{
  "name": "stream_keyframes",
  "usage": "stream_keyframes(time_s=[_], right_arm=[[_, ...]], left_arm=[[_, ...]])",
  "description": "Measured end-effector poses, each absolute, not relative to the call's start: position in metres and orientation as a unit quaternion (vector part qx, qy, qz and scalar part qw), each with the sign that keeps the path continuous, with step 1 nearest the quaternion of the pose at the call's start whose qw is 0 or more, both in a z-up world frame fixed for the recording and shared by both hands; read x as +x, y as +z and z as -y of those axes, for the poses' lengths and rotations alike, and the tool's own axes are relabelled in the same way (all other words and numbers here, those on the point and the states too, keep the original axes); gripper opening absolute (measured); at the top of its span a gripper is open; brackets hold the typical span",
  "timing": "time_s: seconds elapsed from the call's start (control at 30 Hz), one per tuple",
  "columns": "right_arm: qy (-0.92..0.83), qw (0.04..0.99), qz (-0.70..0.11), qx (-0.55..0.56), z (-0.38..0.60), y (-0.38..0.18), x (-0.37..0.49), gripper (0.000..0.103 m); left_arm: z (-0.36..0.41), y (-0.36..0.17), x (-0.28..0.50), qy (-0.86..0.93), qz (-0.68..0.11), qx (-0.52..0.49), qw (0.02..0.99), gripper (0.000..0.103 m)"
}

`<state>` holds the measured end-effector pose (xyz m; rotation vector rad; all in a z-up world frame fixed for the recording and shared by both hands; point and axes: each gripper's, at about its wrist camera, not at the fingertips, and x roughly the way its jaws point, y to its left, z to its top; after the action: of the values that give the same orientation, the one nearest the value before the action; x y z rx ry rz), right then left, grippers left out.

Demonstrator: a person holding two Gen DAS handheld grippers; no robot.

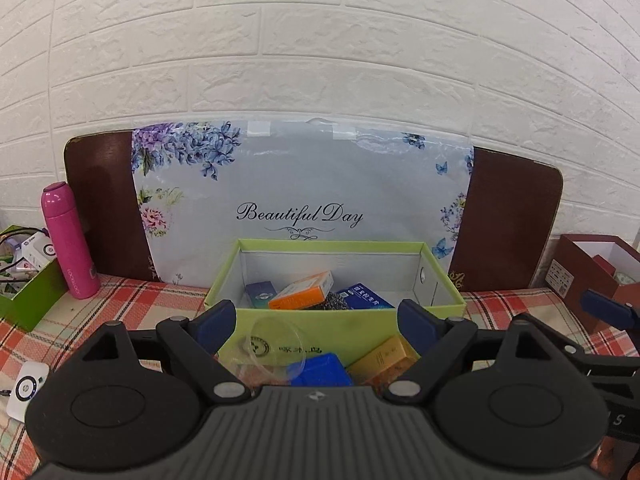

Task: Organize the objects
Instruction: 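Grasp the white-pink glove with the right tool while the left tool grasps the yellow medicine box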

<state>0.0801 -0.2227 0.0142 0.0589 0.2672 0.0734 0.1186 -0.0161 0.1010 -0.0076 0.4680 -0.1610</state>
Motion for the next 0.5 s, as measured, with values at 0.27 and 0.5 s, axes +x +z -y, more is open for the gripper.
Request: stream_keyframes(time_s=[0.27, 0.5], right_arm=[[0.022, 0.985, -0.161, 0.062, 0.238, -0.012, 0.037, 0.103], [0.029, 0.973, -0.216, 0.073, 0.236, -0.052, 0.021, 0.103]], left_arm=[[0.005, 0.059, 0.083, -0.103, -0.269, -0.029, 0.957, 0.091], [-0.006, 0.02, 0.064, -0.127, -0.307, -0.063, 0.941, 0.091]])
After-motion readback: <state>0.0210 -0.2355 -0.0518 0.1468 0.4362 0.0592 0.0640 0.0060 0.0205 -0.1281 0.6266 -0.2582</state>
